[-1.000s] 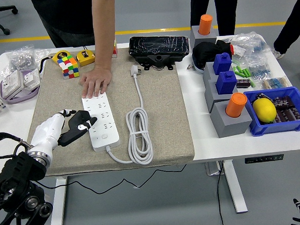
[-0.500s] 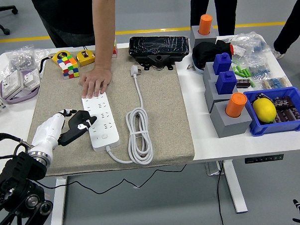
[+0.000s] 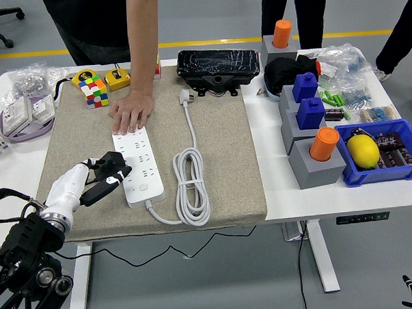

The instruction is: Pick up the plug,place it near the board,insert it into the board,press the button

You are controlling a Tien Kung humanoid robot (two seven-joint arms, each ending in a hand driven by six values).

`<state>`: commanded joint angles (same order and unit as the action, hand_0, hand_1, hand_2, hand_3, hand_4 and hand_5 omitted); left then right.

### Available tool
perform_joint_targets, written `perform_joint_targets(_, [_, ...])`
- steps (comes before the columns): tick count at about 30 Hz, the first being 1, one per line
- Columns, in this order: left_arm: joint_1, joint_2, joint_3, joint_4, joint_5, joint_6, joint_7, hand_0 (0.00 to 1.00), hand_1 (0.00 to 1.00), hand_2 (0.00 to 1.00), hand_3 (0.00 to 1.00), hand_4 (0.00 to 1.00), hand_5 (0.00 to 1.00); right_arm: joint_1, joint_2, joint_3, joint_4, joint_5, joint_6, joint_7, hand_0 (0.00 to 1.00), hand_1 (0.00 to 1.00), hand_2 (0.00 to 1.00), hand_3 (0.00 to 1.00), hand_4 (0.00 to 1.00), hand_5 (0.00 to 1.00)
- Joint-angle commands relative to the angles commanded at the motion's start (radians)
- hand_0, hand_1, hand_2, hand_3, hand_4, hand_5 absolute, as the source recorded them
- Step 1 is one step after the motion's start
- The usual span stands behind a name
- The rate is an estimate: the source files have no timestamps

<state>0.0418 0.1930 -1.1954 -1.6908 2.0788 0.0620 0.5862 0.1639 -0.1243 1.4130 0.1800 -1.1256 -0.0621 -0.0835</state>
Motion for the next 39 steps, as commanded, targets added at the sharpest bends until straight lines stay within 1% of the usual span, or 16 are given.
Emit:
perform_joint_targets(8, [-0.016,0.002,0.011,0.012,-0.003,0.001,-0.006,0.833,0.876,0.842,0.837,0.998,0.998,0.003,-0.002,-0.001,0.0,0.002,-0.001,0.0,0.808,0.75,0.73,0.769,0.998,0.998])
perform_joint_targets(16, [-0.034,0.01,0.013,0.01,-0.003,-0.001,-0.007,0.835,0.875,0.841,0.836,0.998,0.998,0.005,-0.003,0.0,0.0,0.001,0.0,0.0,0.808,0.75,0.73,0.769,0.998,0.998])
perform_joint_targets(22, [-0.051,0.017,0.027,0.01,-0.006,-0.001,-0.006,0.838,0.874,0.84,0.836,0.998,0.998,0.008,-0.004,0.0,0.0,0.002,0.0,0.0,0.808,0.75,0.73,0.769,0.998,0.998])
perform_joint_targets(30, [-0.049,0.011,0.032,0.01,-0.003,0.003,-0.007,0.837,0.873,0.839,0.835,0.998,0.998,0.009,-0.005,0.002,0.0,0.0,-0.001,0.0,0.808,0.75,0.73,0.769,0.998,0.998])
perform_joint_targets(39, [-0.049,0.012,0.026,0.004,0.007,0.008,-0.007,0.84,0.873,0.84,0.835,0.998,0.998,0.009,-0.005,0.0,0.0,0.003,0.0,0.001,0.808,0.75,0.73,0.768,0.998,0.998])
